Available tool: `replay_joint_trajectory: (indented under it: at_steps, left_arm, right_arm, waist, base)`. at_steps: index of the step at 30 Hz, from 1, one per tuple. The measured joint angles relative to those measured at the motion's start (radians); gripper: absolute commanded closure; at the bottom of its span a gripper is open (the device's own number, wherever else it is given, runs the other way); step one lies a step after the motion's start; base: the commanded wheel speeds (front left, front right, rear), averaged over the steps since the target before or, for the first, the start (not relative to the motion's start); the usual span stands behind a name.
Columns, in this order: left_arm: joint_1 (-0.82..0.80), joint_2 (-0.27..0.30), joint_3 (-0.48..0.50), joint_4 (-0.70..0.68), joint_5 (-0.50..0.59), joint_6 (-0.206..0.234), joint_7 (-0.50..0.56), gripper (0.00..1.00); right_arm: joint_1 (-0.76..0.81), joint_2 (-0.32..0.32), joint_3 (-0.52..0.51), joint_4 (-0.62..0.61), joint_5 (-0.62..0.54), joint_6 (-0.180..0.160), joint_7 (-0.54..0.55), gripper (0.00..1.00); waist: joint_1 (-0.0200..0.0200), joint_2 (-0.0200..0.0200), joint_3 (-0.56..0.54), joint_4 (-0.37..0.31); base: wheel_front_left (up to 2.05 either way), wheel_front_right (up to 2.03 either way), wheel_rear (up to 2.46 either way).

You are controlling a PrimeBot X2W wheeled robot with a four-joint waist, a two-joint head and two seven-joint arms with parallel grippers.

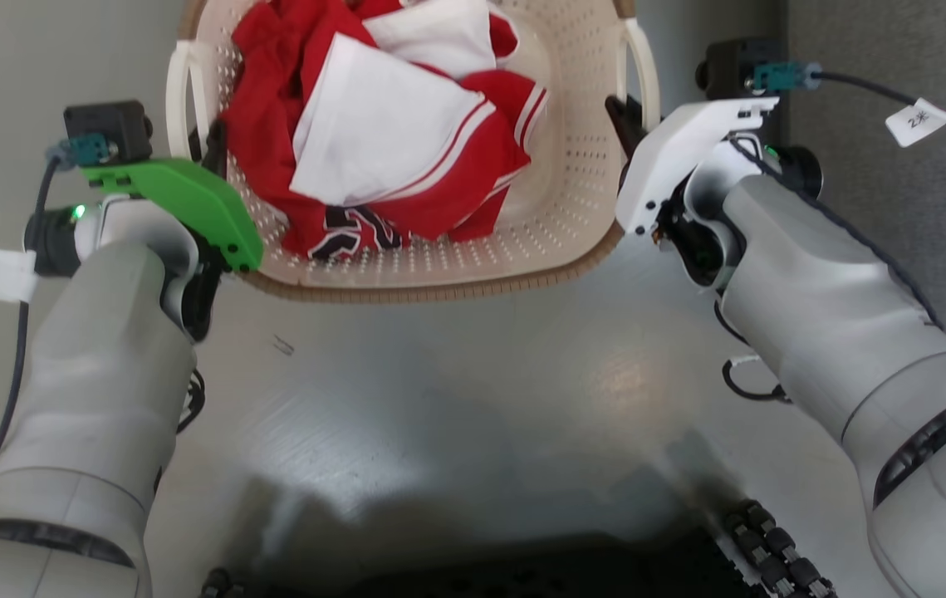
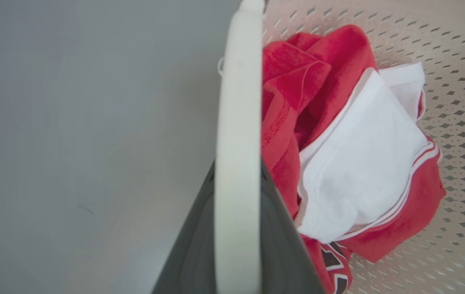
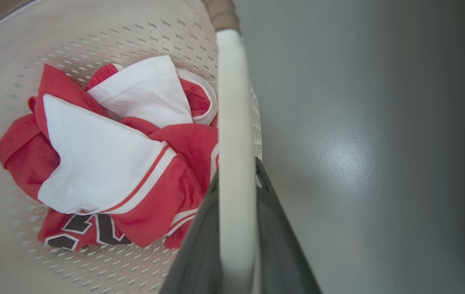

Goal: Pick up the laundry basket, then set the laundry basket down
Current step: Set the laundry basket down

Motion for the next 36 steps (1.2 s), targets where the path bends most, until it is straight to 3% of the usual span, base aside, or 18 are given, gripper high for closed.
replay_joint_trajectory:
  at_steps: [18, 36]
  left_arm:
    - [-0.081, 0.002, -0.012, 0.008, 0.039, 0.013, -0.061, 1.00]
    - [-0.105, 0.007, -0.013, 0.017, 0.055, 0.021, -0.081, 1.00]
  right_arm:
    - [-0.066, -0.004, 0.008, 0.012, -0.010, 0.009, -0.075, 1.00]
    - [-0.091, -0.004, 0.014, 0.008, -0.012, 0.023, -0.119, 1.00]
  waist:
    - [-0.0001, 0.0000, 0.130, 0.009]
    - [-0.0002, 0.0000, 0.172, 0.006]
  base:
    - [0.00, 0.00, 0.00]
    - [0.00, 0.00, 0.00]
